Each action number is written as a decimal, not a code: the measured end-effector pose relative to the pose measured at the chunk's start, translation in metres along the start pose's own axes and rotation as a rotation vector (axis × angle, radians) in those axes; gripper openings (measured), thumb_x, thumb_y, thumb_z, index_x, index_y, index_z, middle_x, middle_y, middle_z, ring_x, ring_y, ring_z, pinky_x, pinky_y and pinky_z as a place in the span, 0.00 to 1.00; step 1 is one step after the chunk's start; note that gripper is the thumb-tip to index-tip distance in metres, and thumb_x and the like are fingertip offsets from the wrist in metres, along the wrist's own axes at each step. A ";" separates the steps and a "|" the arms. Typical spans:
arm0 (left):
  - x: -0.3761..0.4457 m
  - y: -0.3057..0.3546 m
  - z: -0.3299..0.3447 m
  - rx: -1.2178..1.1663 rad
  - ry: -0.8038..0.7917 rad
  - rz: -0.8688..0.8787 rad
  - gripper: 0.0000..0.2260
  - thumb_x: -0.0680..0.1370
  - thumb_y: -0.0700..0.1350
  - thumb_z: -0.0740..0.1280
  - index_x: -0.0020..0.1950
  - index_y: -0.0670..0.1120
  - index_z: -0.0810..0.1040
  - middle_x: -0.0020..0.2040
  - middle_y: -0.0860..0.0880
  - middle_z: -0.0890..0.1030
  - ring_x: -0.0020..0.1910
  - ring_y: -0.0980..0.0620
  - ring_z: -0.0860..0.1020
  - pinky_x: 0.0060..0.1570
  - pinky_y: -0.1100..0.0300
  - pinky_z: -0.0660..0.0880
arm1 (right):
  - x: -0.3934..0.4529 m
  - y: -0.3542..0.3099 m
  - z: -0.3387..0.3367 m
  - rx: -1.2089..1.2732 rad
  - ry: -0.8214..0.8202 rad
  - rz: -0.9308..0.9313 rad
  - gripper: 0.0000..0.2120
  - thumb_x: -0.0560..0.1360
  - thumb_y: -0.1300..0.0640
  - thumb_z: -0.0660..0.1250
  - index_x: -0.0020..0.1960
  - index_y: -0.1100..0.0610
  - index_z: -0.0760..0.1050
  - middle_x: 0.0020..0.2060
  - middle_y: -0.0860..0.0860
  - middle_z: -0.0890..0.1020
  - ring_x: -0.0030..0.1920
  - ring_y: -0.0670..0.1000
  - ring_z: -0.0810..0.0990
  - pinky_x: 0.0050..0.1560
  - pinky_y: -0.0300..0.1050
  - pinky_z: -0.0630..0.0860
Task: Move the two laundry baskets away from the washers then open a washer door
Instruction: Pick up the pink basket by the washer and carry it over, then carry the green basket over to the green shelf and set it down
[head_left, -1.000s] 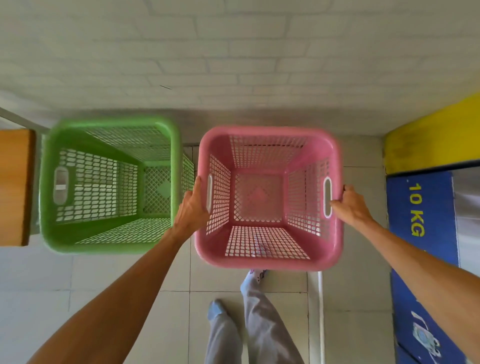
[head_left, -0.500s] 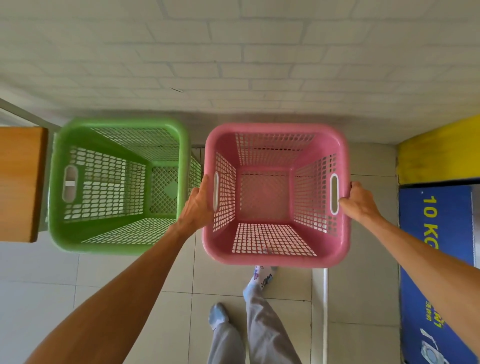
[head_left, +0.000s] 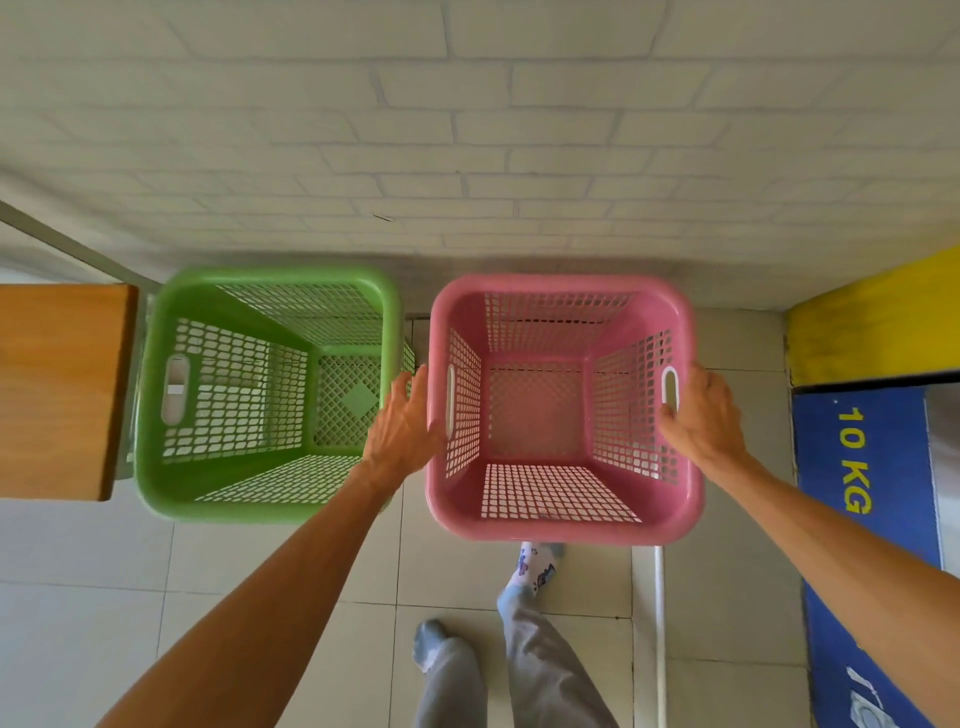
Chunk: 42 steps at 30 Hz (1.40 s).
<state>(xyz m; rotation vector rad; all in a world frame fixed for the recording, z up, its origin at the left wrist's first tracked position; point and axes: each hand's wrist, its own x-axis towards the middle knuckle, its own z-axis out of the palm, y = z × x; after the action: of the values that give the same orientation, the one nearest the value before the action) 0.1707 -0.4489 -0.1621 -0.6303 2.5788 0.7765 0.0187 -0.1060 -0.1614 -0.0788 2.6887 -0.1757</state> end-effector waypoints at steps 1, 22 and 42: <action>-0.002 -0.004 -0.007 0.039 0.018 0.017 0.32 0.76 0.46 0.67 0.76 0.49 0.56 0.73 0.37 0.65 0.66 0.35 0.73 0.57 0.39 0.77 | -0.004 -0.008 -0.003 -0.017 -0.012 -0.022 0.31 0.74 0.56 0.73 0.71 0.62 0.65 0.61 0.64 0.76 0.61 0.64 0.77 0.57 0.61 0.79; -0.072 -0.268 -0.173 0.078 0.000 -0.268 0.41 0.75 0.55 0.69 0.81 0.45 0.52 0.79 0.36 0.57 0.76 0.34 0.61 0.71 0.37 0.65 | -0.096 -0.306 0.024 -0.097 -0.100 -0.298 0.29 0.77 0.53 0.68 0.74 0.63 0.66 0.66 0.63 0.74 0.63 0.65 0.77 0.59 0.61 0.77; 0.021 -0.379 -0.159 -0.156 0.097 -0.241 0.38 0.79 0.39 0.64 0.81 0.49 0.43 0.63 0.34 0.71 0.50 0.39 0.77 0.44 0.41 0.80 | -0.068 -0.397 0.133 0.090 -0.199 0.109 0.44 0.78 0.61 0.66 0.82 0.58 0.40 0.71 0.71 0.66 0.49 0.62 0.83 0.51 0.63 0.81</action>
<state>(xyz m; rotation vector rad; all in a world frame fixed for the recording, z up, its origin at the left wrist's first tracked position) 0.3129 -0.8325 -0.2075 -1.0278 2.4803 0.8897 0.1487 -0.5080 -0.1976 0.0744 2.4758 -0.2411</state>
